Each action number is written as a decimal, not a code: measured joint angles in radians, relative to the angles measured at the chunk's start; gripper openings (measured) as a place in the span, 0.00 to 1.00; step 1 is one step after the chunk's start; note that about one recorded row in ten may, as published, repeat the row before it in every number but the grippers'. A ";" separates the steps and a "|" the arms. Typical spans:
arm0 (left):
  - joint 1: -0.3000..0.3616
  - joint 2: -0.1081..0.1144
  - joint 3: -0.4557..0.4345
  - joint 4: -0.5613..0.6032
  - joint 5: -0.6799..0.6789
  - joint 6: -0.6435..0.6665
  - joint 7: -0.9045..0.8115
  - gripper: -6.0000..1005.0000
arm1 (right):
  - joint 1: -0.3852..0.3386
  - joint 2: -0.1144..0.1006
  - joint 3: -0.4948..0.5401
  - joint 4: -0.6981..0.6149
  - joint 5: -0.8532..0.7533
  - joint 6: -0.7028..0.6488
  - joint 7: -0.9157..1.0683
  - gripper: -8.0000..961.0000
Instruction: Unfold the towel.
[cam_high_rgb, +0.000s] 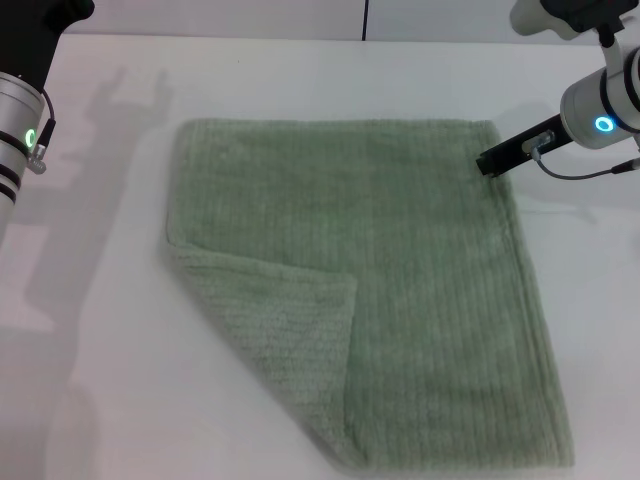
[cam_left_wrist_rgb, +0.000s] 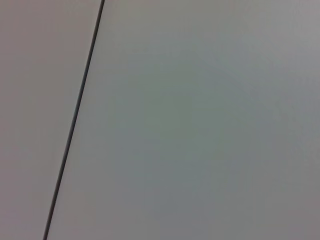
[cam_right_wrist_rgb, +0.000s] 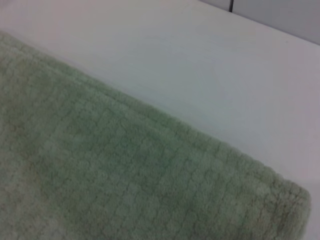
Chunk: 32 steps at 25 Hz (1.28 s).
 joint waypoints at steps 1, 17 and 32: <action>0.000 0.000 0.000 0.000 0.000 0.000 0.000 0.58 | 0.000 0.000 0.000 0.002 0.001 0.000 -0.004 0.01; 0.003 0.000 0.000 0.000 -0.002 -0.013 -0.026 0.58 | 0.008 0.010 0.000 0.039 0.004 -0.001 -0.035 0.01; 0.034 0.012 0.062 0.095 0.009 -0.125 -0.230 0.78 | 0.013 0.012 0.000 0.054 0.004 -0.018 -0.043 0.01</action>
